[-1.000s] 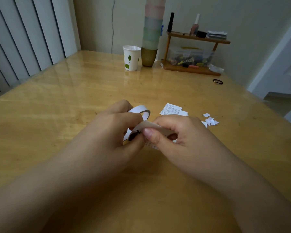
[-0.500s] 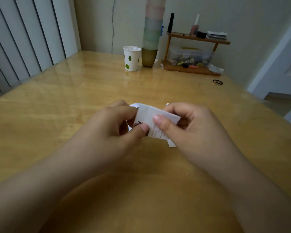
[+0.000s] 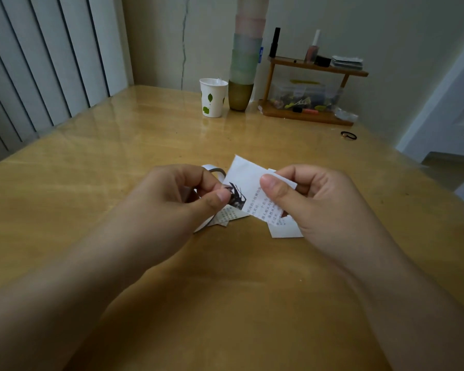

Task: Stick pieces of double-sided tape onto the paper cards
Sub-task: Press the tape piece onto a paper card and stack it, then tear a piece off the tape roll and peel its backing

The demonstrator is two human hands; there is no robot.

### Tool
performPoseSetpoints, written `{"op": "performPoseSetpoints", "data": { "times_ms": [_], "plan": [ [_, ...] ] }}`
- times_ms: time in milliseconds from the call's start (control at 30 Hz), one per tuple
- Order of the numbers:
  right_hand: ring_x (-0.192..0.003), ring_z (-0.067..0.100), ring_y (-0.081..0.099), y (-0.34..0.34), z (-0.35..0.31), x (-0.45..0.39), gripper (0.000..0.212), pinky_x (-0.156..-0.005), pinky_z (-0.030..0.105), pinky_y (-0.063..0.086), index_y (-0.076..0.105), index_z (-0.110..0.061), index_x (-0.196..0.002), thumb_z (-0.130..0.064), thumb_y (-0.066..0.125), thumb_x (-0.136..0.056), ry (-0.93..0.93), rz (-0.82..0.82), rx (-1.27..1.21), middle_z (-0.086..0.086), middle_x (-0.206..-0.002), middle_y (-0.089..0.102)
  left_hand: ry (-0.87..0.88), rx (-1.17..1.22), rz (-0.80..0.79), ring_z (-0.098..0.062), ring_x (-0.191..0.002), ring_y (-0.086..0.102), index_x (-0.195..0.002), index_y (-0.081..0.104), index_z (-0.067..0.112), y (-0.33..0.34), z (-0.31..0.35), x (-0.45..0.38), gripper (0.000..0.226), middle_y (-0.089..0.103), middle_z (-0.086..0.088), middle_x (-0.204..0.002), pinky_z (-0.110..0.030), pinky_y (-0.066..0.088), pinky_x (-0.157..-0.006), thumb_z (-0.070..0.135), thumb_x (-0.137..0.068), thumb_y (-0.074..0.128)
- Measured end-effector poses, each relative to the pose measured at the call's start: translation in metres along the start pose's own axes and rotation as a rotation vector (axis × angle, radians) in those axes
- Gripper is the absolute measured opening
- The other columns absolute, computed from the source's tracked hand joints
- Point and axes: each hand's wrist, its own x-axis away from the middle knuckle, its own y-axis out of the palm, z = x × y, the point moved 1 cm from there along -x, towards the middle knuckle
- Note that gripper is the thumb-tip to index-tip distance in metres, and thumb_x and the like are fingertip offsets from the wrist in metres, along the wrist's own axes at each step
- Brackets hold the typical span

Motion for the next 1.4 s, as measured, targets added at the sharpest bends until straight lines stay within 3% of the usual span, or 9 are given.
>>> {"op": "performPoseSetpoints", "data": {
  "times_ms": [100, 233, 367, 500, 633, 767, 933, 1200, 1400],
  "plan": [
    [-0.067, 0.028, 0.059, 0.000, 0.001, -0.001, 0.022, -0.066, 0.048, 0.051, 0.070, -0.015, -0.075, -0.033, 0.064, -0.087, -0.003, 0.022, -0.013, 0.020, -0.078, 0.067, -0.020, 0.012, 0.004, -0.005, -0.042, 0.028, -0.068, 0.065, 0.026, -0.001, 0.000, 0.000, 0.021, 0.043, 0.012, -0.046, -0.013, 0.021, -0.038, 0.046, -0.071, 0.061],
    [-0.057, 0.001, 0.060, -0.003, 0.000, -0.004, 0.018, -0.059, 0.017, 0.048, 0.069, -0.012, -0.076, -0.026, 0.063, -0.086, -0.008, 0.039, -0.080, -0.004, -0.064, 0.069, -0.001, 0.010, 0.019, -0.006, -0.045, 0.032, -0.069, 0.065, 0.024, -0.002, 0.001, -0.001, 0.029, 0.048, 0.008, -0.049, -0.013, 0.023, -0.040, 0.051, -0.061, 0.058],
    [-0.053, -0.002, 0.058, -0.003, 0.001, -0.005, 0.016, -0.056, 0.011, 0.045, 0.067, -0.010, -0.075, -0.021, 0.063, -0.086, -0.018, 0.056, -0.099, -0.006, -0.061, 0.068, -0.010, -0.009, 0.029, -0.007, -0.047, 0.033, -0.073, 0.066, 0.025, -0.001, 0.000, -0.002, 0.037, 0.047, 0.007, -0.051, -0.023, 0.024, -0.048, 0.057, -0.057, 0.056],
    [-0.052, -0.001, 0.056, -0.004, 0.002, -0.006, 0.016, -0.055, 0.012, 0.044, 0.067, -0.011, -0.073, -0.020, 0.064, -0.085, -0.021, 0.069, -0.110, -0.003, -0.061, 0.067, -0.045, 0.001, 0.043, -0.007, -0.050, 0.039, -0.077, 0.070, 0.030, -0.001, -0.001, -0.001, 0.018, 0.054, 0.008, -0.056, -0.023, 0.028, -0.049, 0.046, -0.077, 0.061],
    [-0.059, 0.002, 0.059, -0.003, 0.003, -0.006, 0.014, -0.059, 0.015, 0.048, 0.067, -0.014, -0.073, -0.022, 0.065, -0.084, -0.027, 0.044, -0.106, -0.003, -0.065, 0.069, -0.062, 0.061, 0.050, -0.004, -0.063, 0.057, -0.080, 0.072, 0.031, -0.002, 0.000, -0.002, 0.017, 0.071, 0.003, -0.082, -0.018, 0.039, -0.058, 0.044, -0.071, 0.066],
    [-0.059, -0.001, 0.058, -0.002, 0.001, -0.005, 0.014, -0.060, 0.013, 0.046, 0.067, -0.012, -0.074, -0.023, 0.064, -0.083, -0.042, 0.022, -0.094, -0.007, -0.064, 0.067, -0.026, 0.056, 0.013, -0.012, -0.060, 0.051, -0.077, 0.070, 0.033, -0.001, 0.003, 0.000, 0.007, 0.067, -0.006, -0.072, -0.026, 0.035, -0.058, 0.039, -0.075, 0.070],
    [-0.058, -0.001, 0.056, -0.003, 0.001, -0.006, 0.013, -0.058, 0.012, 0.046, 0.067, -0.014, -0.073, -0.020, 0.065, -0.085, -0.058, 0.077, -0.069, -0.006, -0.063, 0.066, 0.026, 0.045, 0.030, -0.005, -0.052, 0.040, -0.077, 0.070, 0.030, -0.001, 0.000, 0.000, 0.006, 0.049, 0.010, -0.055, -0.023, 0.032, -0.055, 0.035, -0.076, 0.068],
    [-0.051, -0.004, 0.057, -0.014, 0.004, -0.007, 0.016, -0.052, 0.014, 0.046, 0.068, -0.021, -0.081, -0.027, 0.058, -0.092, 0.081, 0.251, 0.044, -0.011, -0.067, 0.070, 0.162, 0.166, 0.039, -0.009, -0.061, 0.041, -0.086, 0.065, 0.042, -0.003, 0.005, -0.003, 0.028, 0.054, 0.012, -0.071, -0.028, 0.032, -0.062, 0.021, -0.083, 0.046],
    [-0.057, -0.004, 0.060, -0.019, 0.009, -0.009, 0.015, -0.065, 0.031, 0.052, 0.066, -0.026, -0.082, -0.026, 0.057, -0.094, 0.138, 0.357, 0.058, -0.017, -0.068, 0.070, 0.100, 0.279, 0.161, -0.008, -0.056, 0.039, -0.103, 0.055, 0.033, -0.009, 0.004, -0.006, 0.027, 0.056, 0.005, -0.069, -0.022, 0.034, -0.055, 0.011, -0.097, 0.042]
  ]
}}
